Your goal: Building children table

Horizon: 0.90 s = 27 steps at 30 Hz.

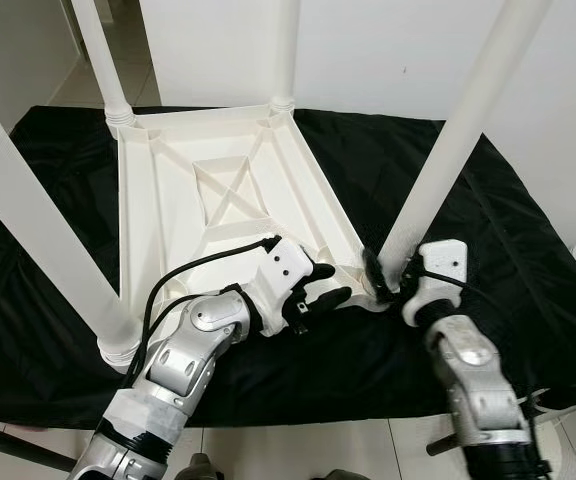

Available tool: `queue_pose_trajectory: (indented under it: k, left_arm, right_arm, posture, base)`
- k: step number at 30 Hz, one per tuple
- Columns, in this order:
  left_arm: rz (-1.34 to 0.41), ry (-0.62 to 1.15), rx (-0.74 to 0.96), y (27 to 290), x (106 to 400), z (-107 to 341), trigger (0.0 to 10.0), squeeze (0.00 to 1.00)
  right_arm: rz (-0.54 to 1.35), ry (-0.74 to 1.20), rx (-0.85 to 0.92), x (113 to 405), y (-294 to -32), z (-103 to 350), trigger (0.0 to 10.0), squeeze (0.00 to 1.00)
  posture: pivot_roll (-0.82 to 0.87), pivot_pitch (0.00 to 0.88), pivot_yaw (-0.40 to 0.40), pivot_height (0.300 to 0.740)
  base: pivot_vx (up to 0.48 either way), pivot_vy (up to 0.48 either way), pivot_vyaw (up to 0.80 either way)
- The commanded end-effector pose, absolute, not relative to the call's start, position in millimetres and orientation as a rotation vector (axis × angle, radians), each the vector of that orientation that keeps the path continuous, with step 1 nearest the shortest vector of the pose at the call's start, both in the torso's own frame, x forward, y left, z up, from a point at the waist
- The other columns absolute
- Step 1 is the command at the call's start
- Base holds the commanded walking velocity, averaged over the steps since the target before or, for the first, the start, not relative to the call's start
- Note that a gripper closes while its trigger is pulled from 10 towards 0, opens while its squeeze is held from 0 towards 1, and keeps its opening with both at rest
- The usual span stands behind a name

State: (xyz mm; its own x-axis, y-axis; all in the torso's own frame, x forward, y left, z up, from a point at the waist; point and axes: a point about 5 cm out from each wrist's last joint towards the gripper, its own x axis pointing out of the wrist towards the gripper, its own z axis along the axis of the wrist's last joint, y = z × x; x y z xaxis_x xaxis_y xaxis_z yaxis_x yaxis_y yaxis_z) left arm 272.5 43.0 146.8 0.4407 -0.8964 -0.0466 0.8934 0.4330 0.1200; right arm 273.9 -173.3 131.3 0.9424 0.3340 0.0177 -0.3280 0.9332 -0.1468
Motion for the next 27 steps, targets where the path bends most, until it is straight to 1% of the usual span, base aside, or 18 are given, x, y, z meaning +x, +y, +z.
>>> queue_pose_trajectory:
  k: [1,2,6,8,15,16,17,21,27]
  left_arm:
    - [-1.112,-0.026,0.145,42.1,272.1,146.0,10.0,0.0]
    - [-1.115,-0.027,0.15,42.4,272.2,145.7,10.0,0.0]
    - [-1.114,-0.029,0.152,42.6,272.4,145.6,10.0,0.0]
    - [-1.113,-0.034,0.162,42.8,272.9,145.3,10.0,0.0]
    - [-1.11,-0.043,0.173,41.8,273.4,146.0,10.0,0.0]
    - [-1.11,-0.046,0.176,41.4,273.1,146.3,10.0,0.0]
    - [-1.11,-0.049,0.179,41.1,272.8,146.6,10.0,0.0]
    - [-1.11,-0.05,0.181,41.0,272.7,146.7,10.0,0.0]
    - [-1.112,-0.049,0.183,41.1,270.9,145.9,10.0,0.0]
  right_arm:
    - [0.42,-0.03,-0.149,275.9,-172.6,127.5,10.0,0.0]
    - [0.483,-0.022,-0.168,279.3,-174.5,127.8,10.0,0.0]
    - [0.501,-0.021,-0.168,280.7,-174.6,128.3,10.0,0.0]
    - [0.552,-0.014,-0.195,288.5,-173.7,128.4,10.0,0.0]
    - [0.598,-0.006,-0.21,300.6,-171.5,128.2,10.0,0.0]
    - [0.622,-0.001,-0.211,302.9,-170.1,126.8,4.2,0.0]
    - [0.637,0.004,-0.212,304.2,-168.8,125.4,0.0,0.0]
    - [0.651,0.006,-0.212,305.1,-168.6,124.1,0.0,0.0]
    - [0.673,0.051,-0.157,296.0,-171.3,112.0,0.0,0.0]
  posture:
    - [0.0,0.0,-0.028,0.74]
    - [0.0,0.0,-0.03,0.74]
    - [0.0,0.0,-0.03,0.74]
    - [0.01,0.0,-0.034,0.74]
    - [0.02,0.0,-0.037,0.74]
    - [0.02,0.0,-0.039,0.74]
    - [0.03,0.0,-0.041,0.74]
    - [0.03,0.0,-0.041,0.74]
    - [0.02,0.0,-0.041,0.74]
  base:
    - [0.0,0.0,0.0]
    - [0.0,0.0,0.0]
    - [0.0,0.0,0.0]
    - [0.0,0.0,0.0]
    - [0.0,0.0,0.0]
    - [0.0,0.0,0.0]
    - [0.0,0.0,0.0]
    - [0.0,0.0,0.0]
    - [0.0,0.0,0.0]
